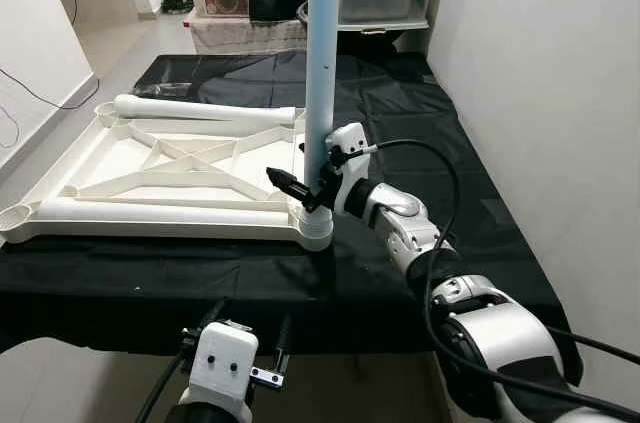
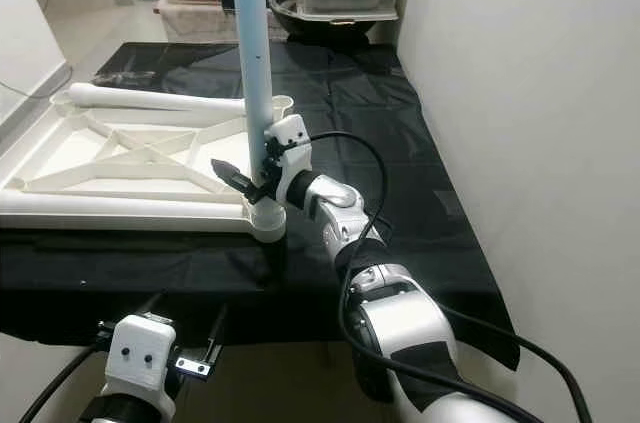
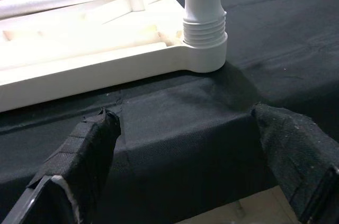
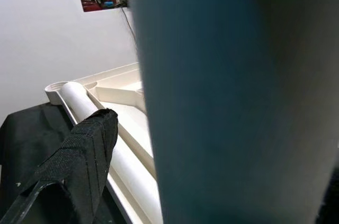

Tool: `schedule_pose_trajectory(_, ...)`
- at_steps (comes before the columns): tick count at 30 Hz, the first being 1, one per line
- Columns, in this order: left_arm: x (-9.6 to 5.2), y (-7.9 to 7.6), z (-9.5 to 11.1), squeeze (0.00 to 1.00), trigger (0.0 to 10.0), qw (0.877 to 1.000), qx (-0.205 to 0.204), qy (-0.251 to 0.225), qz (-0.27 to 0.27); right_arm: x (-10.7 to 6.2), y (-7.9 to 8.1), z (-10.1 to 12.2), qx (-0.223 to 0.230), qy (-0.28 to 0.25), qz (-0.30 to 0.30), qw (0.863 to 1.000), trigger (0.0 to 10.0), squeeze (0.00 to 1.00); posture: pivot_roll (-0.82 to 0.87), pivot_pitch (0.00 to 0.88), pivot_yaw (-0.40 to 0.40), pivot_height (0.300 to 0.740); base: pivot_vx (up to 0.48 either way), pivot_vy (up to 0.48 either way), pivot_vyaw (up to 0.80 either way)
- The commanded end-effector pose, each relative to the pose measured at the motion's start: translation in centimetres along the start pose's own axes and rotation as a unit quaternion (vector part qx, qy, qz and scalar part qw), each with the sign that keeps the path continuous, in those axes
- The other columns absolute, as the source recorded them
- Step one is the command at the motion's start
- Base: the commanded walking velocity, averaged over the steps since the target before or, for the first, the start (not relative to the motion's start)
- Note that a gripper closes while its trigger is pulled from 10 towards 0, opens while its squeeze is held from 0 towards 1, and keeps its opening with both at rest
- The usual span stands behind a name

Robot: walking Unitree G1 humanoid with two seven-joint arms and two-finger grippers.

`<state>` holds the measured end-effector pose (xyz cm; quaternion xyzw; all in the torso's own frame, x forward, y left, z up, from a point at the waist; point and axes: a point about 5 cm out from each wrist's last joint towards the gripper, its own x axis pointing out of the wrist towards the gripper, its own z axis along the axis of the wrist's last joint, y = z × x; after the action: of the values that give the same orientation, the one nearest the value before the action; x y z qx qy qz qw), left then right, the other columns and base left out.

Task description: Building children table

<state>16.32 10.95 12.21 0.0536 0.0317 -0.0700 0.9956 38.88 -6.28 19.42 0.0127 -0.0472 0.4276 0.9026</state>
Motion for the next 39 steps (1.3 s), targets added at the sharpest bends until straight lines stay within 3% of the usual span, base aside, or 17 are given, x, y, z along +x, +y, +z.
schedule_pose_trajectory(1, -0.1, 0.1, -0.2, 0.0, 10.0, 1.0, 0.005, 0.009, 0.005, 0.4, 0.2, 0.4, -0.003, -0.006, 0.002, 1.0, 10.0, 0.0, 0.1, 0.082, -0.032, 0.74, 0.0, 0.0, 0.0)
schedule_pose_trajectory(2, -0.1, 0.1, -0.2, 0.0, 10.0, 1.0, 0.005, 0.009, 0.005, 0.4, 0.1, 0.3, -0.004, -0.005, 0.0, 1.0, 4.1, 0.0, 0.1, 0.082, -0.032, 0.74, 0.0, 0.0, 0.0)
schedule_pose_trajectory(6, -0.1, 0.1, -0.2, 0.0, 10.0, 1.0, 0.005, 0.008, 0.005, 0.3, 0.1, 0.3, -0.005, -0.004, -0.001, 1.0, 4.1, 0.0, 0.1, 0.082, -0.032, 0.74, 0.0, 0.0, 0.0)
schedule_pose_trajectory(7, -0.1, 0.1, -0.2, 0.0, 10.0, 1.0, 0.006, 0.008, 0.005, 0.4, 0.1, 0.3, -0.005, -0.004, -0.002, 1.0, 0.0, 0.0, 0.1, 0.078, -0.038, 0.74, 0.0, 0.0, 0.0)
schedule_pose_trajectory(22, 0.0, 0.1, -0.2, 0.0, 10.0, 1.0, 0.007, 0.008, 0.006, 0.3, 0.2, 0.0, -0.008, -0.001, -0.004, 1.0, 0.0, 0.0, 0.1, 0.065, -0.035, 0.74, 0.0, 0.0, 0.0)
schedule_pose_trajectory(27, 0.4, 0.4, -0.1, 0.0, 10.0, 1.0, 0.011, 0.002, 0.011, -0.6, -1.0, -1.4, -0.022, 0.028, -0.128, 0.991, 0.0, 0.0, 0.1, 0.049, -0.03, 0.74, 0.0, 0.0, 0.0)
schedule_pose_trajectory(28, 0.4, 0.4, -0.1, 0.0, 10.0, 1.0, 0.011, 0.002, 0.011, -0.6, -1.0, -1.4, -0.022, 0.028, -0.128, 0.991, 0.0, 0.0, 0.1, 0.049, -0.03, 0.74, 0.0, 0.0, 0.0)
schedule_pose_trajectory(30, 0.6, 0.8, -0.1, 0.0, 10.0, 1.0, 0.014, 0.0, 0.014, -1.7, -2.3, -2.5, -0.023, 0.058, -0.242, 0.968, 0.0, 0.0, 0.09, 0.043, -0.025, 0.74, 0.0, 0.0, 0.0)
schedule_pose_trajectory(32, 0.6, 0.8, -0.1, 0.0, 10.0, 1.0, 0.014, 0.0, 0.014, -1.7, -2.3, -2.5, -0.023, 0.058, -0.242, 0.968, 0.0, 0.0, 0.09, 0.043, -0.025, 0.74, 0.0, 0.0, 0.0)
schedule_pose_trajectory(33, 0.8, 0.9, 0.0, 0.0, 10.0, 1.0, 0.016, -0.002, 0.015, -2.4, -3.0, -2.9, -0.021, 0.069, -0.307, 0.949, 0.0, 0.0, 0.09, 0.035, -0.019, 0.74, 0.0, 0.0, 0.0)
schedule_pose_trajectory(34, 0.8, 0.9, 0.0, 0.0, 10.0, 1.0, 0.016, -0.002, 0.015, -2.4, -3.0, -2.9, -0.021, 0.069, -0.307, 0.949, 0.0, 0.0, 0.09, 0.035, -0.019, 0.74, 0.0, 0.0, 0.0)
schedule_pose_trajectory(36, 1.1, 0.9, 0.1, 0.0, 10.0, 1.0, 0.017, -0.008, 0.012, -3.8, -3.8, -3.8, 0.005, 0.075, -0.443, 0.893, 0.0, 0.0, 0.09, 0.026, -0.014, 0.74, 0.0, 0.0, 0.0)
schedule_pose_trajectory(37, 1.1, 0.9, 0.1, 0.0, 10.0, 1.0, 0.017, -0.008, 0.012, -3.8, -3.8, -3.8, 0.005, 0.075, -0.443, 0.893, 0.0, 0.0, 0.09, 0.026, -0.014, 0.74, 0.0, 0.0, 0.0)
schedule_pose_trajectory(38, 1.3, 0.8, 0.2, 0.0, 10.0, 1.0, 0.018, -0.011, 0.009, -4.2, -3.6, -4.2, 0.02, 0.073, -0.498, 0.864, 0.0, 0.0, 0.09, 0.022, -0.013, 0.74, 0.0, 0.0, 0.0)
schedule_pose_trajectory(39, 1.3, 0.8, 0.2, 0.0, 10.0, 1.0, 0.018, -0.011, 0.009, -4.2, -3.6, -4.2, 0.02, 0.073, -0.498, 0.864, 0.0, 0.0, 0.09, 0.022, -0.013, 0.74, 0.0, 0.0, 0.0)
